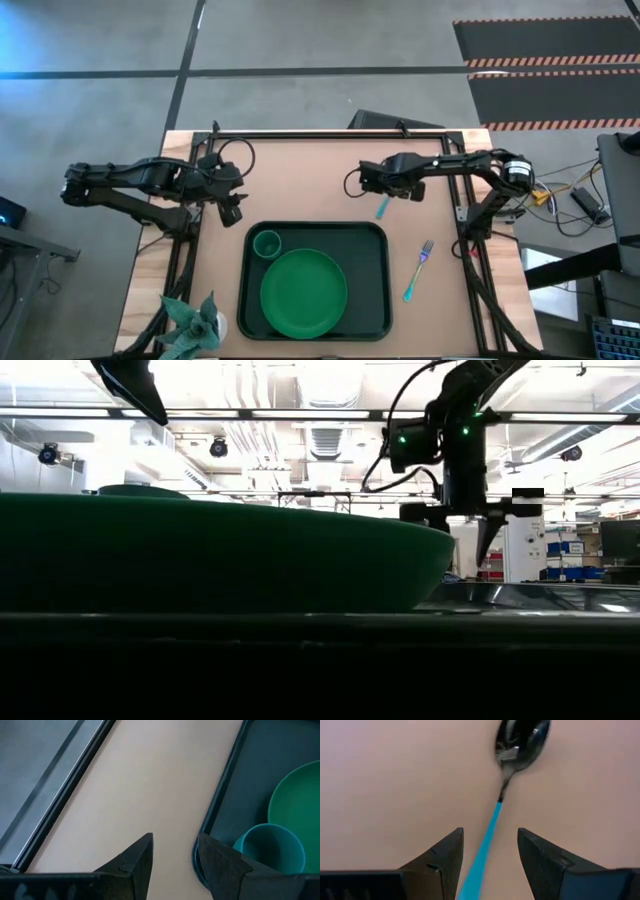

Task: Pick and place plate/cup/fork/spoon on tray
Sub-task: Put the blue spoon on the dark green tray

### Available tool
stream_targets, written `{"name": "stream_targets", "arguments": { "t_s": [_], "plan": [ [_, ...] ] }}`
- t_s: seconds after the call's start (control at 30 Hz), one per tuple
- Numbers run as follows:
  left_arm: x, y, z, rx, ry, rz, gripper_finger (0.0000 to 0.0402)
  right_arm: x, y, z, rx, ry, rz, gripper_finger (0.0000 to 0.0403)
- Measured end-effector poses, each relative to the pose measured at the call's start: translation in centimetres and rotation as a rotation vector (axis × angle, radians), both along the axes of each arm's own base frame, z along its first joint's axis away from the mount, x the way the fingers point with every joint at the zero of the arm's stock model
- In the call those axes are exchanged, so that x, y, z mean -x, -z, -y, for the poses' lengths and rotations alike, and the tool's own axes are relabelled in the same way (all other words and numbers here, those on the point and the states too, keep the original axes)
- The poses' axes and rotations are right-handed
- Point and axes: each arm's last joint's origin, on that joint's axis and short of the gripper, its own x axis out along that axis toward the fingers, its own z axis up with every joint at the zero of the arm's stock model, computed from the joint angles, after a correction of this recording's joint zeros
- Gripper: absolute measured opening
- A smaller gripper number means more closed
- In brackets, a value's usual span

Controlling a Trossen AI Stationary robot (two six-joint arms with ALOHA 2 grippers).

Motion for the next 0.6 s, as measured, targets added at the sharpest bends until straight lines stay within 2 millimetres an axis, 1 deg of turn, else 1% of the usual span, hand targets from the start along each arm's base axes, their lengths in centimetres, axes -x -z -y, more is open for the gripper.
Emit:
{"name": "stream_targets", "arguments": {
  "t_s": [0.23,0.43,0.6],
  "plan": [
    [-0.2,0.1,0.0,-0.009,0.013,-0.012,0.0141,0.8,1.4,-0.3,-0.027,0.085,0.0,0.0174],
    [-0.3,0.2,0.0,-0.008,0.015,-0.02,0.0141,0.8,2.9,-0.2,-0.007,0.156,0.086,0.0174],
    [-0.3,0.3,0.0,-0.007,0.018,-0.029,0.0141,1.2,3.7,0.0,-0.001,0.193,0.102,0.0173]
  ]
}}
